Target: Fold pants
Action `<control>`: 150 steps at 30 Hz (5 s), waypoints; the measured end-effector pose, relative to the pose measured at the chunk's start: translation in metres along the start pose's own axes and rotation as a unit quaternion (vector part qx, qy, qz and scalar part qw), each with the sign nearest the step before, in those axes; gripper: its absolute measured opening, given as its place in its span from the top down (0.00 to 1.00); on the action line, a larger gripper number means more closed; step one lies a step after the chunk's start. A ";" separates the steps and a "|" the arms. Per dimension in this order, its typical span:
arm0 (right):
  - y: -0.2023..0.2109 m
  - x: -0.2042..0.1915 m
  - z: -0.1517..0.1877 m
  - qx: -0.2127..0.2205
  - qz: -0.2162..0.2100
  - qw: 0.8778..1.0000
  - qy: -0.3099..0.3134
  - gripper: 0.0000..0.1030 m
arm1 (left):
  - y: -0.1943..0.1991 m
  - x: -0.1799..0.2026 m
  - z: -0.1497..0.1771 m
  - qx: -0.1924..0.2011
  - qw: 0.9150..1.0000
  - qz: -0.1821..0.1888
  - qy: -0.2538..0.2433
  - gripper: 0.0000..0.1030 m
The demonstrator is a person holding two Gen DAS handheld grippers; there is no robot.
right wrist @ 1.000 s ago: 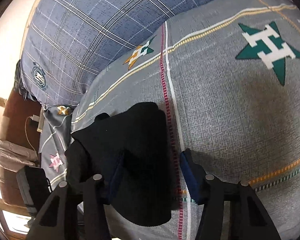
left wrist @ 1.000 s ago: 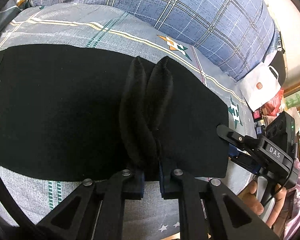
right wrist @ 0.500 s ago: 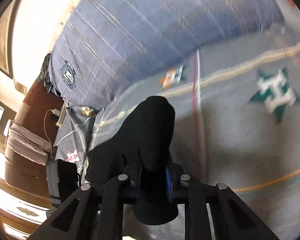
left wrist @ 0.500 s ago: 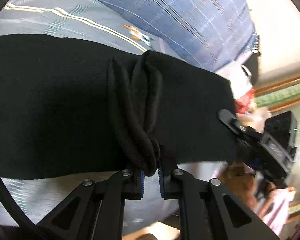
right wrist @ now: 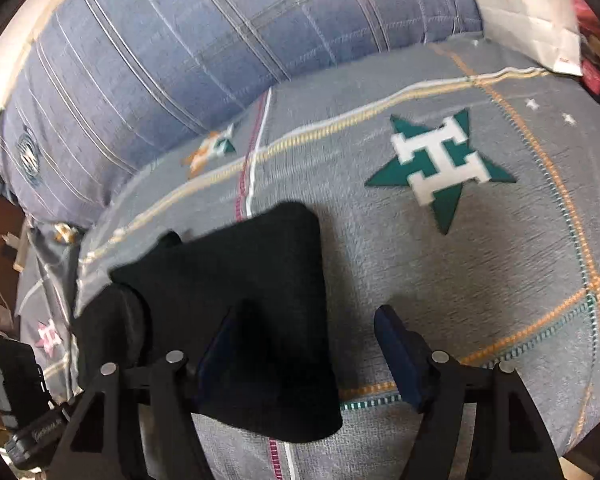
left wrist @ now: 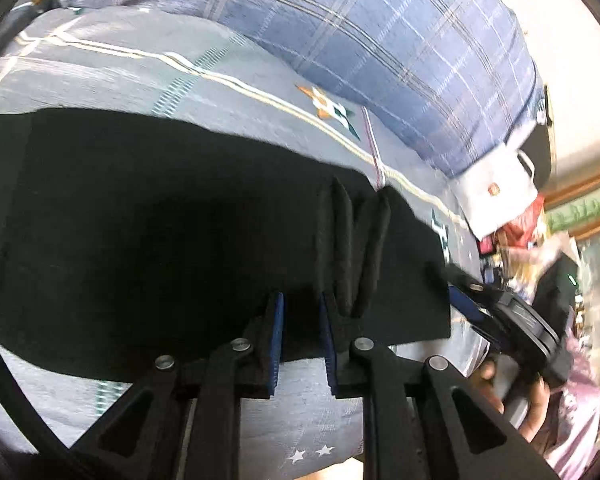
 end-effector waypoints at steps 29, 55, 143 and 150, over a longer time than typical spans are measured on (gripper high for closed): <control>0.003 -0.121 0.080 0.011 -0.162 0.978 0.132 0.18 | 0.080 -0.113 0.015 0.093 0.981 -0.080 0.153 0.41; -0.022 -0.130 0.102 -0.037 -0.148 0.981 0.119 0.16 | 0.069 -0.139 0.022 0.103 0.958 -0.148 0.221 0.43; -0.015 -0.013 0.025 -0.090 -0.053 0.994 0.015 0.69 | -0.018 0.093 0.002 0.034 0.985 0.019 -0.169 0.49; 0.014 -0.018 0.044 -0.051 -0.069 0.995 0.048 0.91 | -0.009 0.080 -0.005 0.031 0.991 0.042 -0.123 0.49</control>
Point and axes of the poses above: each gripper's, at about its wrist camera, not at the fingertips, and y roughly against the way its jaws point, x to its right, z to its underside, the point moved 6 cm from there along -y, roughly the way its jaws point, and after that the axes turned 10 degrees about -y, right-handed, at the moved point
